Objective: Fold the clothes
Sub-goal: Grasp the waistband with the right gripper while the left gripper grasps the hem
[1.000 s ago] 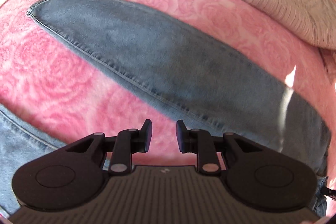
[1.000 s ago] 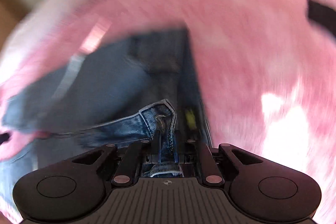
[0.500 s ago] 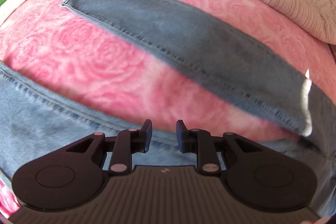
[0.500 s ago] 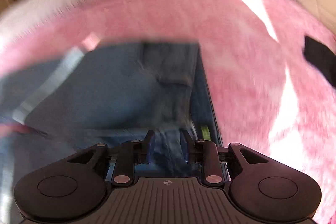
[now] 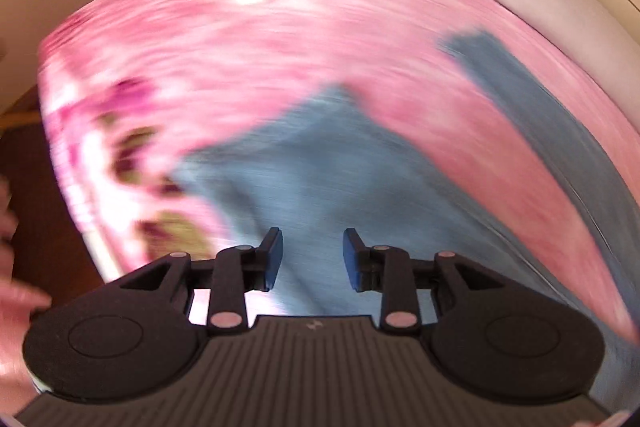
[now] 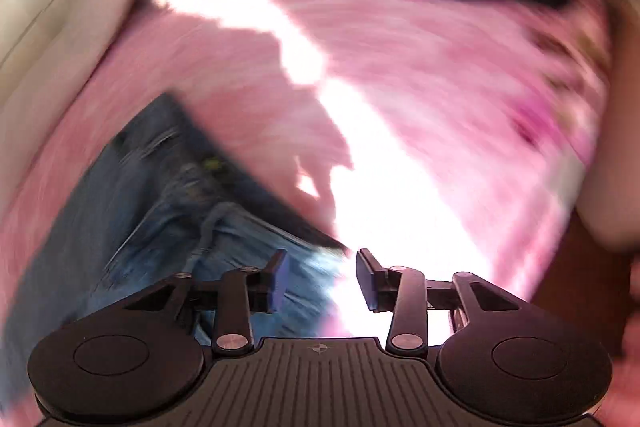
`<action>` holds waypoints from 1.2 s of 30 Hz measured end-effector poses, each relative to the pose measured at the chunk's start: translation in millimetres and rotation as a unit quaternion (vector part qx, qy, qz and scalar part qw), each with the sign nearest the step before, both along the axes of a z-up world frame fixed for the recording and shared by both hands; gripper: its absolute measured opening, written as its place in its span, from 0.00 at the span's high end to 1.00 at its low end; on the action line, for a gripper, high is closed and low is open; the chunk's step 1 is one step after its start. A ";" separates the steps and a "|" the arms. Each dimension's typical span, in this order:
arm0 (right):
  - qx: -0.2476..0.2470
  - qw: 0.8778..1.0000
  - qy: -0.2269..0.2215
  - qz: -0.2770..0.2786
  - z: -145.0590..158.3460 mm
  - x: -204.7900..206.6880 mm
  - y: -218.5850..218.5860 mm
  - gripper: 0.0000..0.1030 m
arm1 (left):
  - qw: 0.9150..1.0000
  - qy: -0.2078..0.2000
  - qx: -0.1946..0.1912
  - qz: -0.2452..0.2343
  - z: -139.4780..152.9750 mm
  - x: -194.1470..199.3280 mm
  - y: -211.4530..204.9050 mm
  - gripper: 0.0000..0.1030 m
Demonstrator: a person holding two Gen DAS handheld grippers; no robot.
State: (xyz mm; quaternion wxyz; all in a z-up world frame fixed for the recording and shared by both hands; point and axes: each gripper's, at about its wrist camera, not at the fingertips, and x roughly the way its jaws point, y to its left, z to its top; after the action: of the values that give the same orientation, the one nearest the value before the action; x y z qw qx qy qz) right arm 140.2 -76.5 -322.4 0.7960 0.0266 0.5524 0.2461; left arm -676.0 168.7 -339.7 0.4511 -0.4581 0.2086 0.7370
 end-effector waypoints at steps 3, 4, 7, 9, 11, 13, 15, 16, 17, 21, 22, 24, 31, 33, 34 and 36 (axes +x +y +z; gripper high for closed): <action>0.042 0.997 0.037 -0.056 -10.1 -14.3 -28.2 0.57 | 0.997 -0.048 0.012 0.060 -9.8 -36.9 -7.9 0.71; 0.055 0.996 0.045 -0.059 -13.4 -19.7 -29.8 0.57 | 0.995 -0.061 0.016 0.074 -13.8 -44.8 -7.7 0.71; 0.085 0.993 0.056 -0.055 -21.6 -34.7 -25.8 0.55 | 0.990 -0.090 0.037 0.098 -25.3 -61.9 -5.8 0.69; 0.095 0.992 0.063 -0.056 -28.2 -42.2 -19.6 0.55 | 0.991 -0.087 0.045 0.090 -28.1 -64.0 -3.1 0.71; 0.100 0.991 0.056 -0.062 -34.0 -45.1 -20.2 0.55 | 0.995 -0.069 0.041 0.059 -26.9 -63.2 1.0 0.88; 0.104 0.992 0.047 -0.062 -36.2 -44.1 -21.0 0.55 | 0.998 -0.051 0.039 0.021 -23.7 -63.2 2.5 0.92; 0.114 0.990 0.041 -0.066 -37.8 -40.3 -22.8 0.55 | 0.999 -0.036 0.038 -0.008 -21.4 -61.9 4.9 0.92; 0.116 0.990 0.041 -0.070 -40.7 -37.3 -20.3 0.55 | 0.999 -0.026 0.036 -0.022 -19.6 -59.2 6.0 0.93; 0.118 0.989 0.041 -0.074 -43.5 -34.2 -17.9 0.55 | 0.999 -0.014 0.033 -0.037 -18.7 -56.3 8.3 0.93; 0.092 0.993 0.019 -0.074 -48.4 -21.8 -6.7 0.81 | 0.995 0.041 0.023 -0.091 -16.0 -42.5 15.4 0.94; 0.067 0.996 0.014 -0.063 -48.4 -19.7 -0.6 0.84 | 0.993 0.053 0.022 -0.103 -14.4 -40.0 16.4 0.94; 0.032 0.999 -0.036 -0.013 -31.9 -26.6 7.4 0.91 | 0.989 0.075 0.043 -0.123 -2.8 -35.9 15.6 0.95; -0.034 0.997 -0.049 0.043 -41.2 -29.8 12.7 0.85 | 0.955 0.193 -0.032 -0.223 -30.9 -11.8 17.6 0.94; -0.055 0.996 -0.052 0.054 -36.4 -28.4 20.1 0.78 | 0.953 0.209 -0.026 -0.217 -19.4 -9.3 12.7 0.89; -0.069 0.993 -0.069 0.063 -25.9 -32.0 21.1 0.76 | 0.954 0.213 -0.020 -0.210 -12.5 -9.8 9.4 0.81; -0.100 0.985 -0.120 0.071 -2.6 -44.2 20.0 0.68 | 0.961 0.220 -0.012 -0.168 3.0 -15.9 1.0 0.73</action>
State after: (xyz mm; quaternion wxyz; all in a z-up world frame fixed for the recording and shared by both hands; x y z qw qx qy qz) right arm 96.0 -56.5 -325.0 0.8353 -0.1225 0.4756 0.2469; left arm -691.9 169.8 -336.7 0.5061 -0.2478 0.3854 0.7307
